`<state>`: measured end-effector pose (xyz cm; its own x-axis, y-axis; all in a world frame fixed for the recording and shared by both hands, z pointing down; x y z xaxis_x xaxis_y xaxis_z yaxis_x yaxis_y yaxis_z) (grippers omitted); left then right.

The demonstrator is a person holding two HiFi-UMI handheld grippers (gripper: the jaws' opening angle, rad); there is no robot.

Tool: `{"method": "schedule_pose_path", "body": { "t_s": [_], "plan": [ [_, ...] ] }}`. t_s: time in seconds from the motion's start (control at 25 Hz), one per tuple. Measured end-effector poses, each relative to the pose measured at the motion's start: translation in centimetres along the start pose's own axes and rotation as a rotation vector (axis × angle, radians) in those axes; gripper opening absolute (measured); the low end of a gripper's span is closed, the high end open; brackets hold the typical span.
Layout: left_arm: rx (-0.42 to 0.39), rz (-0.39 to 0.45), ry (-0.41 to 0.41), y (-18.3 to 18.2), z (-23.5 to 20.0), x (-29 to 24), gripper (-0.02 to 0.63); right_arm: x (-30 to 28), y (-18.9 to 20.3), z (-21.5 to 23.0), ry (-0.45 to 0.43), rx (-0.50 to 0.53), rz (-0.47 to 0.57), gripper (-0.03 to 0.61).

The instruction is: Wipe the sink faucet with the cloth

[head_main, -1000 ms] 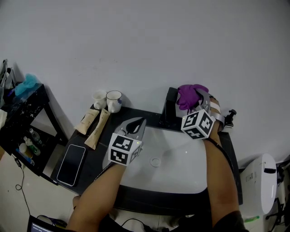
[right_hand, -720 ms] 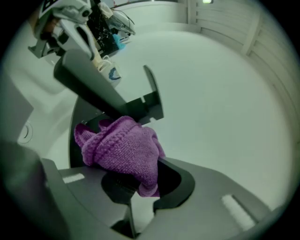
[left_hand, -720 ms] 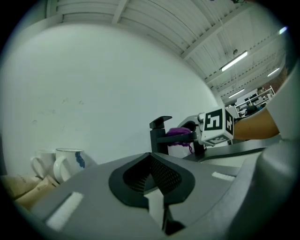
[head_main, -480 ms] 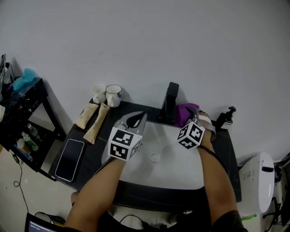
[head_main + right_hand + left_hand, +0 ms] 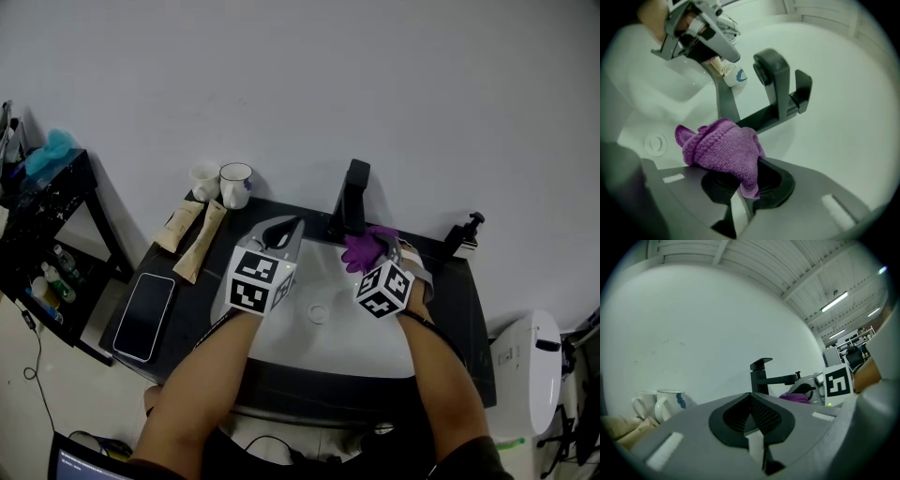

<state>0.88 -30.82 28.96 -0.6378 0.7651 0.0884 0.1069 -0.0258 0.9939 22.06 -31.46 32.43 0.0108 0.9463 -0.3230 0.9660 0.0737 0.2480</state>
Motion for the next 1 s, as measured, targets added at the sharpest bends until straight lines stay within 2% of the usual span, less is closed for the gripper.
{"method": "schedule_pose_path", "body": {
  "t_s": [0.08,0.12,0.24,0.32,0.44,0.6,0.64,0.72,0.88,1.0],
  "plan": [
    [-0.009,0.009,-0.042,-0.3,-0.3,0.4,0.017,1.6,-0.4,-0.6,-0.062,-0.133,0.039,0.058],
    [-0.011,0.02,-0.067,-0.5,-0.5,0.7,0.017,2.5,-0.8,-0.9,-0.105,-0.236,0.069,0.058],
    [0.012,0.08,-0.127,-1.5,-1.2,1.7,0.017,4.0,-2.2,-1.3,-0.26,-0.663,0.182,0.06],
    [0.032,0.127,-0.16,-2.3,-1.6,2.7,0.017,3.9,-3.6,-1.7,-0.332,-0.938,0.244,0.061],
    [0.065,0.194,-0.216,-3.1,-2.3,4.3,0.017,3.0,-5.5,-2.7,-0.345,-1.294,0.289,0.061],
    [0.081,0.265,-0.259,-4.0,-3.1,6.0,0.017,1.7,-7.4,-3.5,-0.277,-1.756,0.37,0.061],
    [0.079,0.277,-0.267,-4.1,-3.2,6.3,0.017,1.5,-8.1,-3.5,-0.25,-1.825,0.399,0.061],
    [0.071,0.298,-0.279,-4.4,-3.3,6.9,0.017,1.0,-9.5,-3.1,-0.19,-1.889,0.462,0.061],
    [0.034,0.337,-0.297,-4.8,-3.0,7.6,0.017,0.2,-11.9,-0.6,-0.122,-1.945,0.574,0.061],
    [0.041,0.351,-0.306,-4.9,-3.0,7.6,0.017,-0.1,-12.9,2.6,-0.056,-1.941,0.659,0.06]
  ]
}}
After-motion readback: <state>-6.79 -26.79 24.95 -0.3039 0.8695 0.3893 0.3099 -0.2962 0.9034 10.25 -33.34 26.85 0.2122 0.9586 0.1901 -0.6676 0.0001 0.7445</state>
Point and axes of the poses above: the fingertips, and each gripper's own axes: x backward along the fingers, z to its right, y out of its underside, the point moved 9 cm from there along x, backward along the fingers, and after that the axes turned 8 degrees about x, right-handed, at the moved point
